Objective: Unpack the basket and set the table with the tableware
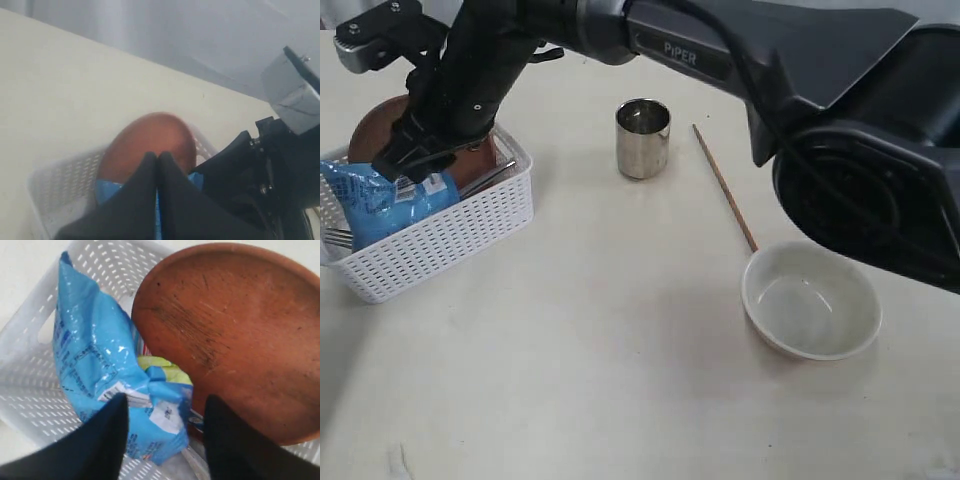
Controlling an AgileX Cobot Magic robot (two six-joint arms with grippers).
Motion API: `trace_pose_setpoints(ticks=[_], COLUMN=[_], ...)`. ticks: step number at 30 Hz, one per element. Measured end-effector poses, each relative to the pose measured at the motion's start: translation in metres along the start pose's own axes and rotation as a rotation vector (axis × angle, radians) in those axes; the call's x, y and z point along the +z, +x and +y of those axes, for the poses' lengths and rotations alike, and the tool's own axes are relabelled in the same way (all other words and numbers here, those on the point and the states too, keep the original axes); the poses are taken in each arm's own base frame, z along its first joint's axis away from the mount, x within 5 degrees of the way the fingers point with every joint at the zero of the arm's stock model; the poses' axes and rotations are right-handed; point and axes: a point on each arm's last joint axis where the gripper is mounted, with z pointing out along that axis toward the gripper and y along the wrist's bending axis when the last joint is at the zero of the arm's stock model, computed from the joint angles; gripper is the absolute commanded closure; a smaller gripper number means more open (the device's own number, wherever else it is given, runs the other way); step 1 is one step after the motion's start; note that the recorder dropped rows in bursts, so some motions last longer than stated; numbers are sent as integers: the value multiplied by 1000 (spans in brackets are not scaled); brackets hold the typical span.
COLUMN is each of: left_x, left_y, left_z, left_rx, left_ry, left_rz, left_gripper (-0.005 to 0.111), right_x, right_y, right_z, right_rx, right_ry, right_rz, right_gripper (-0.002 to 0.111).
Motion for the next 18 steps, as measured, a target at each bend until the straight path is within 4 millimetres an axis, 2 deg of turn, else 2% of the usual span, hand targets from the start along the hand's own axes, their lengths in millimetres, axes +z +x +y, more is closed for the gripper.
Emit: trace_pose_setpoints(ticks=[2, 9, 14, 18], left_x=[0, 0, 0, 0], left_y=[0, 0, 0, 0], left_z=[0, 0, 0, 0], left_rx=[0, -4, -4, -4], left_ry=[0, 0, -2, -2], left_rz=[0, 0, 0, 0], left_gripper=[107, 107, 107, 107], right_x=[1, -4, -31, -63], right_y=[0, -3, -17, -29], right_z=[2, 5, 13, 22], right_rx=[-13, -39, -68, -114], right_ry=[-3, -2, 11, 48], right_rz=[1, -8, -61, -111], right_gripper=[108, 108, 108, 109])
